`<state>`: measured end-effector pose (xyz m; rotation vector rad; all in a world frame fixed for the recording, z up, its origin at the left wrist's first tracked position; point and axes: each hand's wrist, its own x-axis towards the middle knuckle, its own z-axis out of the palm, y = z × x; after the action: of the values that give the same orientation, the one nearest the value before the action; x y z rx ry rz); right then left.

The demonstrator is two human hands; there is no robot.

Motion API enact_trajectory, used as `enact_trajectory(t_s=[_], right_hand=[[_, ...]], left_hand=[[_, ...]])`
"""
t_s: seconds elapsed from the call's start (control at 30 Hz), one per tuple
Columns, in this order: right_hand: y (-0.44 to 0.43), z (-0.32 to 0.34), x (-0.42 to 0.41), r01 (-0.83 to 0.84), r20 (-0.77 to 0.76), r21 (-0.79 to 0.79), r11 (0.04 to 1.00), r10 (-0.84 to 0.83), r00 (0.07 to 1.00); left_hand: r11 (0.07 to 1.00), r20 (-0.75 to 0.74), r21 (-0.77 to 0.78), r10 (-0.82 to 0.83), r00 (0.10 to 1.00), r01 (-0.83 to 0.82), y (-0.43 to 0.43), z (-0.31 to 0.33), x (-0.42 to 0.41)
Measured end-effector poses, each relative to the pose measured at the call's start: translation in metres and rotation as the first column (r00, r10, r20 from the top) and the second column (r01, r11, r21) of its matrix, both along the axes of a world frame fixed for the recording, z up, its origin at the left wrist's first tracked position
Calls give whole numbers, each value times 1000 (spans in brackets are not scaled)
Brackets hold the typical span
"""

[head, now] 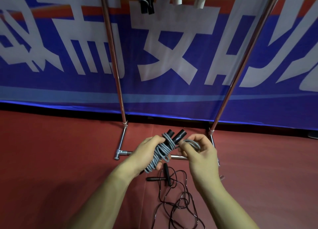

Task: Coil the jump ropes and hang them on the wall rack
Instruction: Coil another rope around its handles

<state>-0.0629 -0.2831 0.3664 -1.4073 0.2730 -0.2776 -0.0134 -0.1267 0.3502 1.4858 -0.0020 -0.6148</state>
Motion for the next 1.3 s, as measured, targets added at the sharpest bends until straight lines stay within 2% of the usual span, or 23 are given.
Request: enact_trajectory(t_s=[0.13, 0.27, 0.63, 0.87, 1.3], right_hand=[[0, -6, 1, -19, 14, -41, 999, 19, 1000], [1, -9, 1, -12, 42, -83, 996, 16, 999], [1, -14, 0, -73, 77, -220, 973, 91, 993], [1, -16, 4, -51, 47, -32, 998, 53, 997], [0, -20, 6, -45, 2, -1, 999, 45, 999]], left_hand=[[999, 13, 44, -29, 1000, 28, 2, 0, 1], [1000, 2, 8, -13, 1000, 13, 2, -1, 2], [993, 59, 116, -36, 998, 29, 0, 2, -3], [999, 9, 49, 12, 1000, -12, -1, 4, -1], [992, 36, 124, -1, 999, -3, -4, 6, -1]])
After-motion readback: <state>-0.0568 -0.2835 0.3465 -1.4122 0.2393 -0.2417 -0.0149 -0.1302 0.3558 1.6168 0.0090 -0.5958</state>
